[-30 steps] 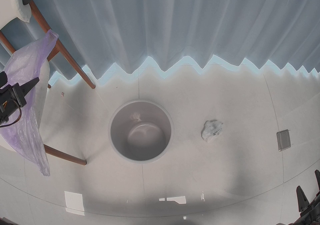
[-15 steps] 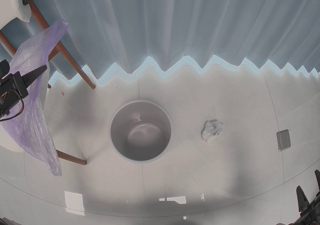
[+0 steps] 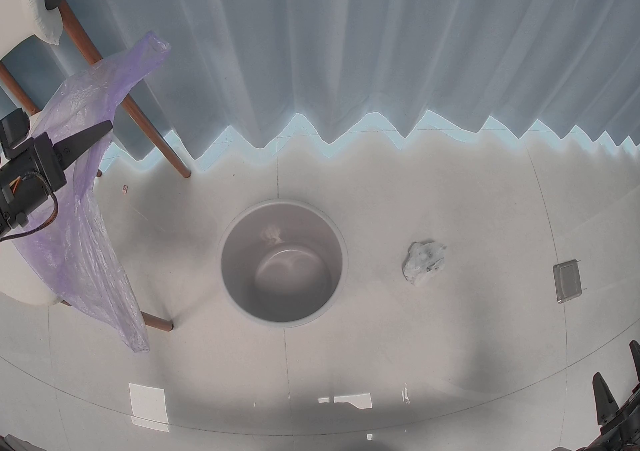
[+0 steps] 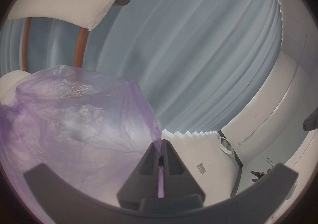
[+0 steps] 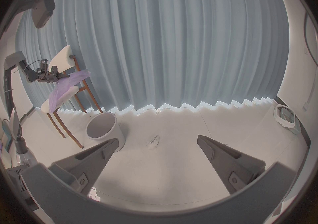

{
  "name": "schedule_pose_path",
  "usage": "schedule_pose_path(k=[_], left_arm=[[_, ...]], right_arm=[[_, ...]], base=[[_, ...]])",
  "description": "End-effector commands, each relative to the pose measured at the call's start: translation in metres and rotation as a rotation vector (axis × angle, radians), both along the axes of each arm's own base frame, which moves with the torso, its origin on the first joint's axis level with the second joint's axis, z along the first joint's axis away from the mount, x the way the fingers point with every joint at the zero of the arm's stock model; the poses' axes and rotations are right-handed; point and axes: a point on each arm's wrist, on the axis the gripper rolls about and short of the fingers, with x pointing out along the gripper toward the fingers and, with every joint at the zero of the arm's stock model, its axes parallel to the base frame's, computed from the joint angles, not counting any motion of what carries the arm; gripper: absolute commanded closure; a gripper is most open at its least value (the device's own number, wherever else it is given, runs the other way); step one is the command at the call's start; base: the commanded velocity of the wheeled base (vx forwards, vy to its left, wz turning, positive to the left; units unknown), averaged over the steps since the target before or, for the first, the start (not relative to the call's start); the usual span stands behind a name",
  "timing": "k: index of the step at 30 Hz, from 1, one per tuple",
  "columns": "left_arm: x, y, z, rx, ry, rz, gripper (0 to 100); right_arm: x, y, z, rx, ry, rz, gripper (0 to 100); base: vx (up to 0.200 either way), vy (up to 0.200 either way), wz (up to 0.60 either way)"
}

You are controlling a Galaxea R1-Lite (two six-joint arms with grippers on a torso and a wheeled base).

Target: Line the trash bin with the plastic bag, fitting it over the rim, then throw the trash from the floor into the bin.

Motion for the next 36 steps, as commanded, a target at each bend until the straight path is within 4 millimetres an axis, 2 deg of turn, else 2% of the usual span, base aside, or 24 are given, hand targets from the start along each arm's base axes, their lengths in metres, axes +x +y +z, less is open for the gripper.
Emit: schedule_pose_path(k=[1,4,15,30,36], left_arm=[[0.001,-0.004,0.001,-0.001,0.002,-0.022,100],[0.006,-0.01,-0.003,0.001,0.011,-0.046,100],[0.007,-0.011,-0.004,-0.002,0.017,-0.054,100],[0.0,-0.046,-0.008,0.0,0.029,-0.215,100],[-0.001,-0.06,-0.008,-0.011,0.034,-0.208,100]], right_arm=[[0.0,0.0,-0.005,0.0,-0.001,0.0,0],[0.0,0.0,-0.005,0.0,-0.001,0.0,0],[0.0,0.0,-0.005,0.0,-0.001,0.0,0],[0.0,0.0,-0.005,0.0,-0.001,0.0,0],[0.0,0.0,-0.005,0.0,-0.001,-0.001,0]], base=[[0.0,0.0,0.0],[0.0,0.0,0.0],[0.0,0.0,0.0],[0.0,0.0,0.0],[0.0,0.0,0.0]])
